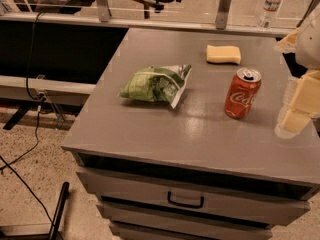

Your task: Pick coke can

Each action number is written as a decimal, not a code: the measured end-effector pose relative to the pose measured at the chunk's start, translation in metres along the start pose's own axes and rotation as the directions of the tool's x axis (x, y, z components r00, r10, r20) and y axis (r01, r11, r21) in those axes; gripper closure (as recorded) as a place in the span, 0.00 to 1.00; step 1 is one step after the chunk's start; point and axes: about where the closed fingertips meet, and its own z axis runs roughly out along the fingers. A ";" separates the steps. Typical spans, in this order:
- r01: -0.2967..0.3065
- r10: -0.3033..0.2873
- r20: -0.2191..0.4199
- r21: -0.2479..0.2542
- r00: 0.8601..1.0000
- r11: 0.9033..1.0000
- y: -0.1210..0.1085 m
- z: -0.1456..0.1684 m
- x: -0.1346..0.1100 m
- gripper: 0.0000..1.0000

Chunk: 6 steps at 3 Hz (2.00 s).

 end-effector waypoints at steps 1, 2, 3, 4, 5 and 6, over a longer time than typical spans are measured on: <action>0.000 0.000 0.000 0.000 1.000 1.000 0.000 0.000 0.000 0.00; -0.043 0.043 0.072 -0.011 0.996 0.999 -0.022 0.023 0.004 0.00; -0.108 0.108 0.179 -0.011 0.978 0.994 -0.054 0.049 0.013 0.00; -0.162 0.164 0.286 -0.030 0.944 0.986 -0.079 0.066 0.008 0.00; -0.199 0.210 0.362 -0.066 0.908 0.978 -0.091 0.075 -0.001 0.00; -0.202 0.215 0.375 -0.076 0.902 0.976 -0.093 0.077 -0.005 0.15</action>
Offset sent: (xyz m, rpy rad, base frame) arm 0.0668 -0.0199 -0.0460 0.2086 0.0025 -0.0555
